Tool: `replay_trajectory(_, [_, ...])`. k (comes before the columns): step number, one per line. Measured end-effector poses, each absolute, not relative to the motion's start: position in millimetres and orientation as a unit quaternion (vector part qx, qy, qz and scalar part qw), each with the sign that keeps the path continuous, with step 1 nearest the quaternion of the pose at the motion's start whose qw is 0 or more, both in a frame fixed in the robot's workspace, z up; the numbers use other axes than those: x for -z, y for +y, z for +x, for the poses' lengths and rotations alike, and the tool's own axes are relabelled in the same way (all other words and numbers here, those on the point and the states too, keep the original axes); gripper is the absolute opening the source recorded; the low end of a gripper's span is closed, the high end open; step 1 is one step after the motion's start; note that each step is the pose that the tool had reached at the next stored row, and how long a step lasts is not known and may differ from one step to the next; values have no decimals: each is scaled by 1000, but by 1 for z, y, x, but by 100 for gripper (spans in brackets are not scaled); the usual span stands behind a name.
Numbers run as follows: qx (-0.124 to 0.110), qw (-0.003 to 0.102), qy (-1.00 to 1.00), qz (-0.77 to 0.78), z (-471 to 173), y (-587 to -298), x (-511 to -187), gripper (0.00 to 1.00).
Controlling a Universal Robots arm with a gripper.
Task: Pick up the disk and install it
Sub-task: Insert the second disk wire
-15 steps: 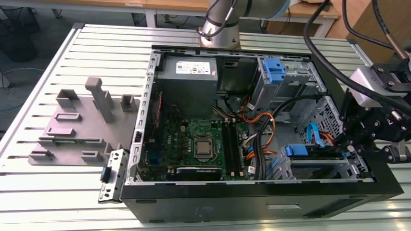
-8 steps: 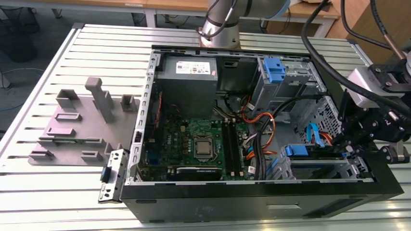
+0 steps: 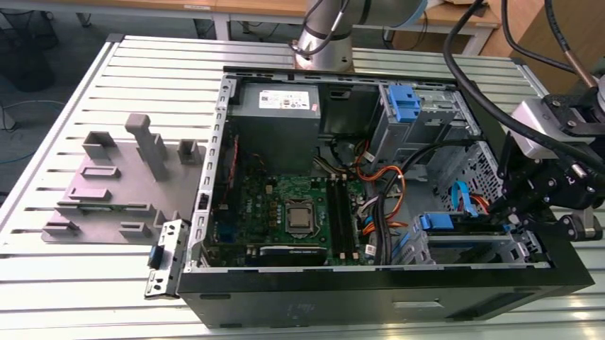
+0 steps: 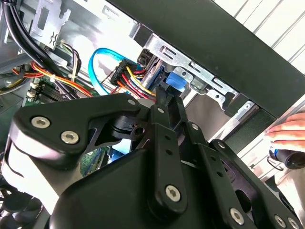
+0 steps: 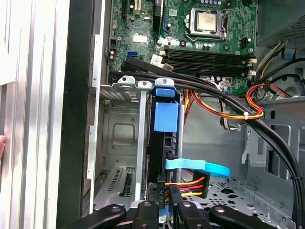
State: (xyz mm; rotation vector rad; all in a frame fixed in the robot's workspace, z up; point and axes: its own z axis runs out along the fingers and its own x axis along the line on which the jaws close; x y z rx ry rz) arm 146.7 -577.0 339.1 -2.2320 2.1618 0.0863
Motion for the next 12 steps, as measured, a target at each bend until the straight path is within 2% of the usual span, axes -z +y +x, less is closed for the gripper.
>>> replay_trajectory(1, [-28,17,695,-718,147,-577,-339,22])
replay_trajectory(2, [-28,17,695,-718,147,-577,-339,16])
replay_trajectory(12, [-28,16,695,-718,147,-577,-339,16])
